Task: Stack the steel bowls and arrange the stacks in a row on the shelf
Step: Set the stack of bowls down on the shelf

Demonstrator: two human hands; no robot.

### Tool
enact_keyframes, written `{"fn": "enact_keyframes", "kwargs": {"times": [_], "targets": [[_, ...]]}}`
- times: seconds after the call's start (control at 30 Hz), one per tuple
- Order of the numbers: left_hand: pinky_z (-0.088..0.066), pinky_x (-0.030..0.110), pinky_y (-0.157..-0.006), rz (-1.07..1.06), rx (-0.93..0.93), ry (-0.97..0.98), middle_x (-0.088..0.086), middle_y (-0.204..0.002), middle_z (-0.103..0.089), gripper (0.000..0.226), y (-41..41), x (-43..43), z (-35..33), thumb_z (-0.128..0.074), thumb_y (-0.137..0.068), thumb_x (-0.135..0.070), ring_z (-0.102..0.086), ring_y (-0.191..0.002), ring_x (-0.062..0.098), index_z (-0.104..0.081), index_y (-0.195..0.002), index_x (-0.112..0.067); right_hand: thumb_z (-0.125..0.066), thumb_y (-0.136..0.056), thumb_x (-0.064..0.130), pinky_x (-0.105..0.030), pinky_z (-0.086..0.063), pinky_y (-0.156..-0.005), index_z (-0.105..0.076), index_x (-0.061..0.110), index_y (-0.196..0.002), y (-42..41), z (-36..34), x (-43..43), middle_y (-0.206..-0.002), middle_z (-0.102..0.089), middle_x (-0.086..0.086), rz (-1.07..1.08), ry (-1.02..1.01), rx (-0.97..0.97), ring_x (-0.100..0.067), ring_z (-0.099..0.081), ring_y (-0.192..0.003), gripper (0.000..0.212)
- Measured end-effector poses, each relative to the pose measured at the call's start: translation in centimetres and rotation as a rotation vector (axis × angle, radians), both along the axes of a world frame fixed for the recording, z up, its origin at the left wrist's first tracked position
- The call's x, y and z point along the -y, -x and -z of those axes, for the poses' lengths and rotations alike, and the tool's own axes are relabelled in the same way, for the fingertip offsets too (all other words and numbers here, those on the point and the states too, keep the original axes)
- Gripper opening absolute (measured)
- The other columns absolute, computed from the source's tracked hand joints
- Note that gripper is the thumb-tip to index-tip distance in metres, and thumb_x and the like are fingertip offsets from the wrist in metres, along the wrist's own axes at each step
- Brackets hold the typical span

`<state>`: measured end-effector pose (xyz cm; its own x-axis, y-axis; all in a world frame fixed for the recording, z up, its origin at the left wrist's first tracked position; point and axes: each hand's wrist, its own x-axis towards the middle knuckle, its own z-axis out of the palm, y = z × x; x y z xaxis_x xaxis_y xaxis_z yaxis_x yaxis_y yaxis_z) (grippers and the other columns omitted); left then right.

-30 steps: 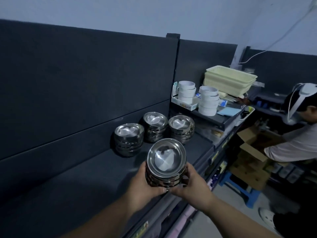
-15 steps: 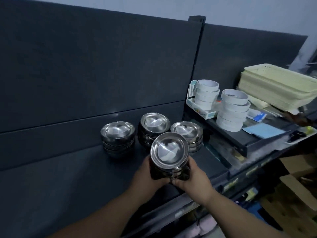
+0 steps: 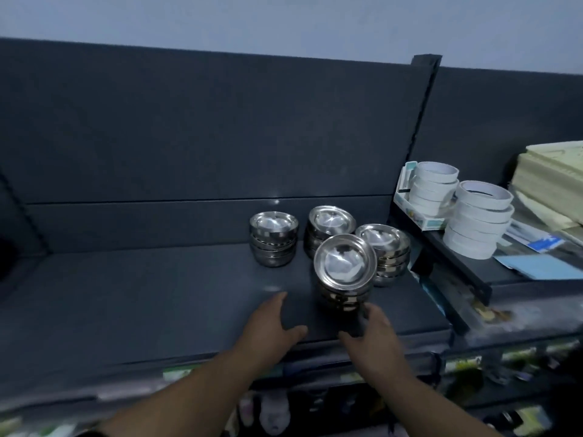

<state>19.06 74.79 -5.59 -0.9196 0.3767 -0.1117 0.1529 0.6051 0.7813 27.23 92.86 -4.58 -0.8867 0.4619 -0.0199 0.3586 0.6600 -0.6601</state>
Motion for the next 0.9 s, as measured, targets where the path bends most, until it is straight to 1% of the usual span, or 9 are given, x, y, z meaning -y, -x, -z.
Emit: {"fn": "enact_keyframes", "kwargs": {"times": [0.07, 0.13, 0.27, 0.37, 0.47, 0.57, 0.7, 0.8, 0.9], "targets": [[-0.030, 0.018, -0.107, -0.024, -0.054, 0.076, 0.000, -0.148, -0.039, 0.079, -1.6, 4.4, -0.1, -0.069, -0.083, -0.040, -0.040, -0.132, 0.015, -0.028, -0.148, -0.020, -0.072, -0.077, 0.027, -0.031, -0.042, -0.100, -0.050, 0.012, -0.131, -0.5, 0.5, 2.7, -0.126, -0.056, -0.009, -0.008, -0.050, 0.006, -0.025, -0.053, -0.119, 0.060], [-0.028, 0.012, -0.098, -0.069, -0.116, 0.153, 0.000, -0.147, -0.039, 0.071, -3.3, 10.0, -0.4, -0.066, -0.087, -0.037, -0.039, -0.132, 0.013, -0.031, -0.146, -0.021, -0.071, -0.079, 0.027, -0.032, -0.043, -0.098, -0.052, 0.013, -0.128, -1.1, 0.8, 6.4, -0.124, -0.055, -0.009, -0.073, -0.098, 0.018, -0.026, -0.053, -0.118, 0.055], [-0.030, 0.020, -0.105, -0.180, -0.159, 0.363, 0.001, -0.149, -0.038, 0.071, -8.2, 24.2, 0.0, -0.064, -0.085, -0.042, -0.041, -0.133, 0.016, -0.032, -0.145, -0.022, -0.061, -0.089, 0.034, -0.024, -0.041, -0.082, -0.045, 0.021, -0.133, -2.6, 0.9, 17.3, -0.129, -0.049, -0.002, -0.387, -0.198, 0.126, -0.019, -0.052, -0.116, 0.049], [-0.032, 0.026, -0.110, -0.225, -0.089, 0.573, 0.003, -0.153, -0.031, 0.079, -13.3, 35.4, 1.2, -0.062, -0.083, -0.050, -0.036, -0.137, 0.020, -0.027, -0.149, -0.022, -0.060, -0.086, 0.039, -0.028, -0.046, -0.094, -0.038, 0.022, -0.143, -3.8, 2.1, 27.0, -0.138, -0.046, -0.007, -0.633, -0.209, 0.208, -0.022, -0.050, -0.122, 0.063], [-0.035, 0.032, -0.110, -0.322, -0.015, 0.703, 0.002, -0.152, -0.032, 0.080, -18.3, 45.3, 1.9, -0.060, -0.081, -0.051, -0.035, -0.137, 0.021, -0.027, -0.149, -0.024, -0.059, -0.084, 0.045, -0.033, -0.043, -0.103, -0.031, 0.025, -0.147, -5.0, 2.8, 37.2, -0.145, -0.040, -0.006, -0.831, -0.307, 0.278, -0.024, -0.046, -0.129, 0.072], [-0.037, 0.034, -0.108, -0.442, 0.027, 0.762, 0.001, -0.148, -0.037, 0.073, -21.9, 52.9, 1.7, -0.058, -0.081, -0.049, -0.039, -0.134, 0.023, -0.033, -0.145, -0.025, -0.061, -0.081, 0.053, -0.032, -0.043, -0.101, -0.035, 0.029, -0.143, -5.9, 2.5, 46.4, -0.142, -0.043, -0.003, -0.992, -0.399, 0.244, -0.023, -0.044, -0.128, 0.071], [-0.033, 0.033, -0.110, -0.558, 0.086, 0.812, 0.003, -0.152, -0.031, 0.073, -24.7, 60.4, 1.7, -0.057, -0.085, -0.049, -0.034, -0.138, 0.023, -0.028, -0.147, -0.024, -0.060, -0.086, 0.044, -0.034, -0.041, -0.102, -0.031, 0.025, -0.147, -5.7, 2.1, 55.2, -0.148, -0.037, -0.004, -1.167, -0.453, 0.249, -0.025, -0.040, -0.131, 0.069], [-0.034, 0.035, -0.111, -0.611, 0.128, 0.798, 0.002, -0.153, -0.031, 0.075, -25.3, 64.2, 2.7, -0.059, -0.083, -0.052, -0.036, -0.137, 0.022, -0.028, -0.147, -0.026, -0.059, -0.088, 0.044, -0.035, -0.044, -0.099, -0.036, 0.023, -0.143, -4.5, 2.0, 59.6, -0.143, -0.041, -0.005, -1.236, -0.505, 0.234, -0.025, -0.045, -0.125, 0.063], [-0.034, 0.034, -0.110, -0.647, 0.163, 0.787, 0.001, -0.153, -0.031, 0.074, -23.8, 67.0, 3.1, -0.058, -0.084, -0.052, -0.036, -0.137, 0.022, -0.029, -0.147, -0.026, -0.060, -0.087, 0.042, -0.036, -0.045, -0.100, -0.043, 0.023, -0.137, -1.7, 2.2, 62.8, -0.140, -0.044, -0.004, -1.249, -0.491, 0.241, -0.023, -0.047, -0.124, 0.057]]}}
